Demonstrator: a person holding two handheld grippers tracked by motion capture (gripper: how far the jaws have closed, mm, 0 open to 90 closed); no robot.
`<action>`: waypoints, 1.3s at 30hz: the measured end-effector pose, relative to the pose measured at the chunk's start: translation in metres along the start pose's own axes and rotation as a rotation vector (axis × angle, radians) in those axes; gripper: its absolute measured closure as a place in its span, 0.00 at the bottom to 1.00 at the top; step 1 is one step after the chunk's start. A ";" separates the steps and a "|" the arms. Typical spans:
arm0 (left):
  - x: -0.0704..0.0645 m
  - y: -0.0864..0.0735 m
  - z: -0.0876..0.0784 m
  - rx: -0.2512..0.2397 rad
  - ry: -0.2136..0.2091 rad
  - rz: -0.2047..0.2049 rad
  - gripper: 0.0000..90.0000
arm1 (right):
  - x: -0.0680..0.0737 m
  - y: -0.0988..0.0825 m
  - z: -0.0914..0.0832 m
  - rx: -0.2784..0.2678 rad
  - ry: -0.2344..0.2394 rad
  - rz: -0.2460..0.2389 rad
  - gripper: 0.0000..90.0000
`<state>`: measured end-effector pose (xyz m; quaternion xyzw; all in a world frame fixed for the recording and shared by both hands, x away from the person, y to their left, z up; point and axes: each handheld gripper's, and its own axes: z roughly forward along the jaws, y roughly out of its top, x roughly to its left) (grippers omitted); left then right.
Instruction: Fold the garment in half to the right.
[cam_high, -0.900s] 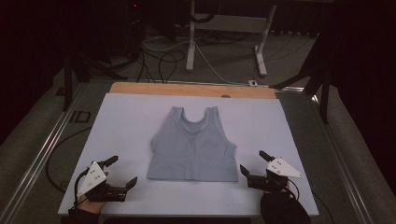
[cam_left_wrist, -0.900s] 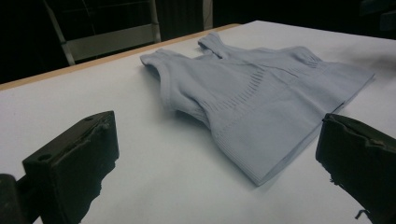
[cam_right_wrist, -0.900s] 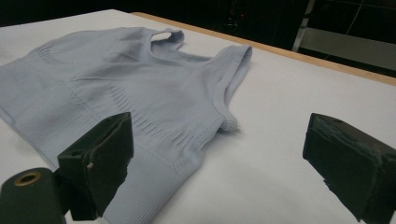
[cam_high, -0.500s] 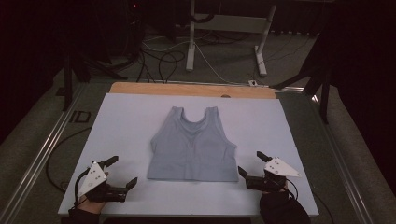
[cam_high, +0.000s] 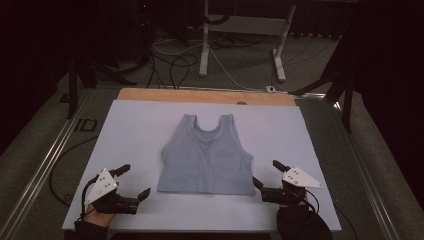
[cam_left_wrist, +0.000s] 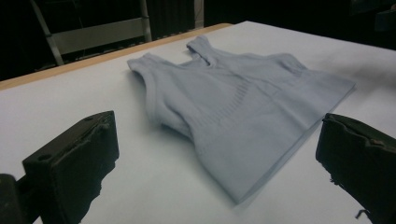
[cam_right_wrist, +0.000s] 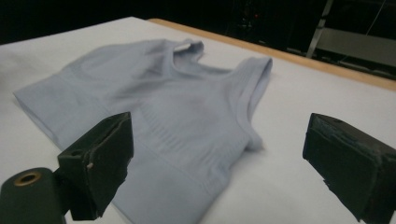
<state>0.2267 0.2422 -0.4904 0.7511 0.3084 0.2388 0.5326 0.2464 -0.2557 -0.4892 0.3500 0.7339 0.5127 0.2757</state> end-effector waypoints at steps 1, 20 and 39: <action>0.000 0.003 -0.001 -0.007 -0.002 -0.002 0.00 | 0.002 0.004 0.000 0.000 -0.001 -0.010 0.10; -0.002 0.050 0.002 0.053 0.001 -0.004 0.00 | 0.013 0.073 0.017 -0.047 0.039 -0.089 0.10; -0.007 0.059 0.020 0.137 0.011 -0.074 0.00 | 0.025 0.117 0.079 -0.048 0.130 -0.128 0.10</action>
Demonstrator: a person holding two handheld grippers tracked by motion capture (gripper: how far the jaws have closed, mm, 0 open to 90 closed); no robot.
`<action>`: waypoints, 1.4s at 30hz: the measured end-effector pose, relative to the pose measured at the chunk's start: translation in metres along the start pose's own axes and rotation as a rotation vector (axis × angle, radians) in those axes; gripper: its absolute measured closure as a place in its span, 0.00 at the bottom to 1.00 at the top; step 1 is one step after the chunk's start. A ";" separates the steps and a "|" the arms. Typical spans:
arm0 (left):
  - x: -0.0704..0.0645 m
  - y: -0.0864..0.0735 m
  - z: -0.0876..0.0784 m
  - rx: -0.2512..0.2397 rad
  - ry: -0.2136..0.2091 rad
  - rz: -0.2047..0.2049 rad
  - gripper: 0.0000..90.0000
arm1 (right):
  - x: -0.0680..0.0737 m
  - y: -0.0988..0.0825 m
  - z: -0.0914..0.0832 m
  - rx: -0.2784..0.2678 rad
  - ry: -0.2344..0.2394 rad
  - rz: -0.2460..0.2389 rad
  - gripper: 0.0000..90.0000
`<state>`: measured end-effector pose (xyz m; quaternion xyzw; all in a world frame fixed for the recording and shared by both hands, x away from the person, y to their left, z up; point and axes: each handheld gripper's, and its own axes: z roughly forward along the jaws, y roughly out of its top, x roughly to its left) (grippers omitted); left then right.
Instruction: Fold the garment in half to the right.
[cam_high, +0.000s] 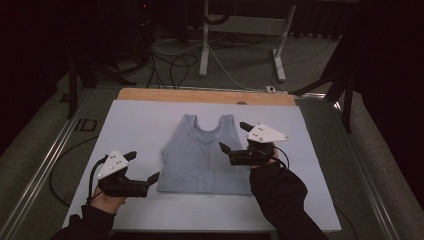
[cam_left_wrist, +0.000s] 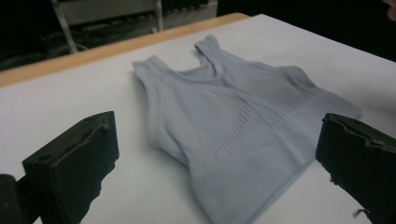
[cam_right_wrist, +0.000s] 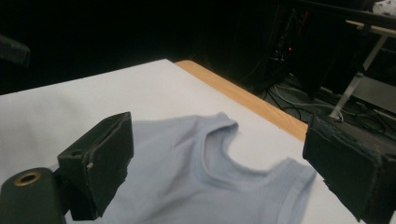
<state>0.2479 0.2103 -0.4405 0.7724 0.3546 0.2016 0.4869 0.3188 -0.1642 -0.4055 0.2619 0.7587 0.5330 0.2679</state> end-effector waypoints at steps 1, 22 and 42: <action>0.000 0.000 0.002 0.007 -0.005 0.005 0.00 | 0.001 0.002 0.004 -0.001 0.006 0.003 0.10; 0.000 -0.030 0.048 0.201 -0.033 -0.067 0.03 | 0.009 0.014 0.072 0.010 0.092 -0.013 0.10; 0.012 -0.058 0.076 0.347 -0.069 -0.216 0.40 | 0.015 -0.002 0.112 0.079 0.139 -0.011 0.10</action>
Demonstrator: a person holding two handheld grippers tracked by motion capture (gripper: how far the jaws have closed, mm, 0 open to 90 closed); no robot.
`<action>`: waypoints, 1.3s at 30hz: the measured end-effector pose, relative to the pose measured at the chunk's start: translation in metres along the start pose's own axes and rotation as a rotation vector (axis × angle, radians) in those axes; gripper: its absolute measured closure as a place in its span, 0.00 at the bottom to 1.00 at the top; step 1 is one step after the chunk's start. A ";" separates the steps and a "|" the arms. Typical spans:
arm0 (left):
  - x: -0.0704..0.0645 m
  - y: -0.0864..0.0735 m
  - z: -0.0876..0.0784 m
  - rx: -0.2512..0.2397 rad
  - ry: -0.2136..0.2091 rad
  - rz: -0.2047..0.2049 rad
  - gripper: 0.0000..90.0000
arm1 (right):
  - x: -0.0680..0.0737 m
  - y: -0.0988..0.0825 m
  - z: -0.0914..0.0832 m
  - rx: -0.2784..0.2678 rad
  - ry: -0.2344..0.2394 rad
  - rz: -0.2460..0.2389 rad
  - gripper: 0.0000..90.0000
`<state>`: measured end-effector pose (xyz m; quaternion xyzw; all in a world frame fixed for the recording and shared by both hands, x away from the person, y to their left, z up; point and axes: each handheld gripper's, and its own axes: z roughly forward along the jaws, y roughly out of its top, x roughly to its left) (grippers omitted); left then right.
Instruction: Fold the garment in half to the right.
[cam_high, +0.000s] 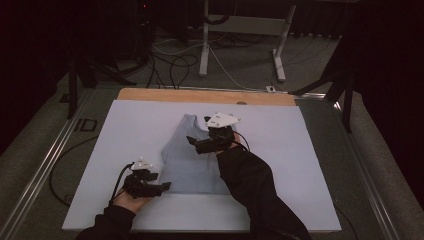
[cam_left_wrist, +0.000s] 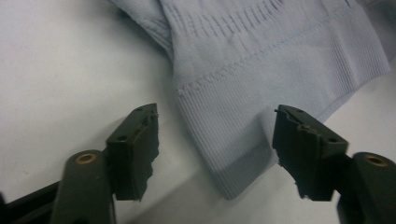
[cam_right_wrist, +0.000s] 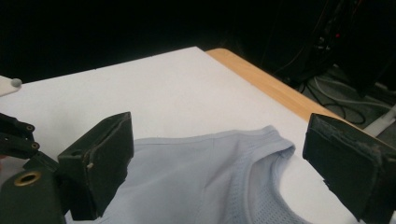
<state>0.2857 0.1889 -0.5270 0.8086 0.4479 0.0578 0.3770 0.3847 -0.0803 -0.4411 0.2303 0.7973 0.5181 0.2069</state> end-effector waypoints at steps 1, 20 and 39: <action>0.000 0.000 0.000 0.000 0.002 0.003 0.40 | 0.000 0.000 0.000 0.000 0.000 0.000 0.10; -0.010 0.001 0.000 0.020 -0.080 -0.007 0.78 | -0.006 0.003 0.027 0.036 0.005 -0.001 0.10; -0.013 0.001 -0.004 -0.009 -0.100 0.009 0.91 | -0.029 0.012 0.089 0.106 -0.014 0.044 0.10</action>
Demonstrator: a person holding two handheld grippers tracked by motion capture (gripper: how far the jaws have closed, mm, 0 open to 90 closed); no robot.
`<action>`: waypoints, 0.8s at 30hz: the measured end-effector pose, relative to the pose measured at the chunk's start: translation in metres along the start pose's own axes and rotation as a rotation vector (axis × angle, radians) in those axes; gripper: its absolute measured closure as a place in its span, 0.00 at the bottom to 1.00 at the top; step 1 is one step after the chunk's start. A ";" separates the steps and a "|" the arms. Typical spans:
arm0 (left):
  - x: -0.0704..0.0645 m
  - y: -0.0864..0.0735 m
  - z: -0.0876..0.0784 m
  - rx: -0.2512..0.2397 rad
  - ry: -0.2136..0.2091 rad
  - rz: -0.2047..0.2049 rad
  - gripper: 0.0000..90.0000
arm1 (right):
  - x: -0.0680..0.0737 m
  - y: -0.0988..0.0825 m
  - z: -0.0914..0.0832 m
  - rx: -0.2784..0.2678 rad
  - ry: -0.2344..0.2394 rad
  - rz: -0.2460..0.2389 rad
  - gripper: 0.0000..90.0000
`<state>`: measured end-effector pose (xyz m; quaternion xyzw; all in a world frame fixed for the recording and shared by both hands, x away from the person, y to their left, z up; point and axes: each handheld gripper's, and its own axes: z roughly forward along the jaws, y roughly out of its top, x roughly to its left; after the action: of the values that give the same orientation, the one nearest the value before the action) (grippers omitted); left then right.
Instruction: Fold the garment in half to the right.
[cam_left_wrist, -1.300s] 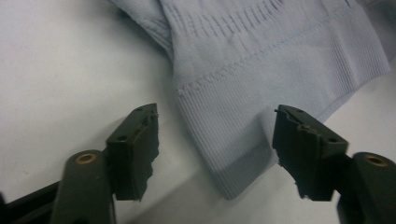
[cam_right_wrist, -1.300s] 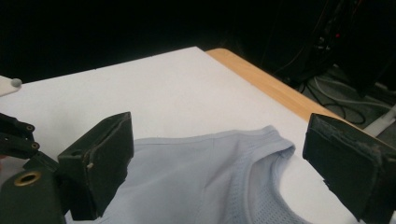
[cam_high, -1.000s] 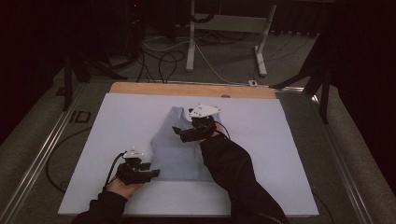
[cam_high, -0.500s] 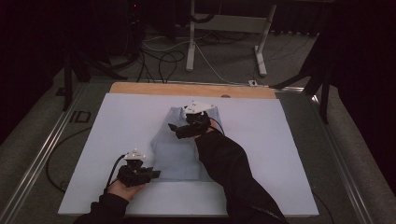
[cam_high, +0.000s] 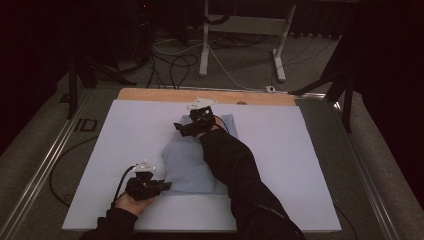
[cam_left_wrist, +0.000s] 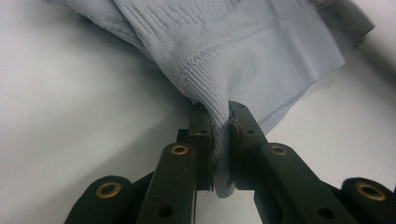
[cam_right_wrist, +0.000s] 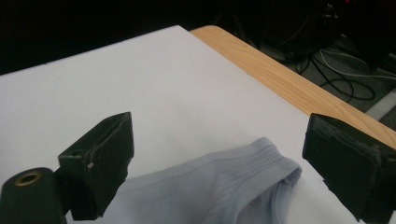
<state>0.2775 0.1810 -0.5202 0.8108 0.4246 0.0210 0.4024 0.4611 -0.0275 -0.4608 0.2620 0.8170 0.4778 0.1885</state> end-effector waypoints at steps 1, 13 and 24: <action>0.000 0.000 0.000 0.000 0.000 0.000 0.92 | -0.001 0.001 0.003 0.003 0.000 0.006 0.10; -0.001 0.000 0.001 -0.024 0.004 0.016 0.92 | -0.019 0.002 0.045 0.134 -0.042 0.064 0.21; -0.004 0.000 0.003 -0.032 -0.003 0.014 0.92 | -0.034 0.000 0.076 0.223 -0.116 0.107 0.42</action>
<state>0.2759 0.1761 -0.5209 0.8073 0.4178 0.0297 0.4157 0.5306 0.0036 -0.4943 0.3515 0.8377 0.3775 0.1793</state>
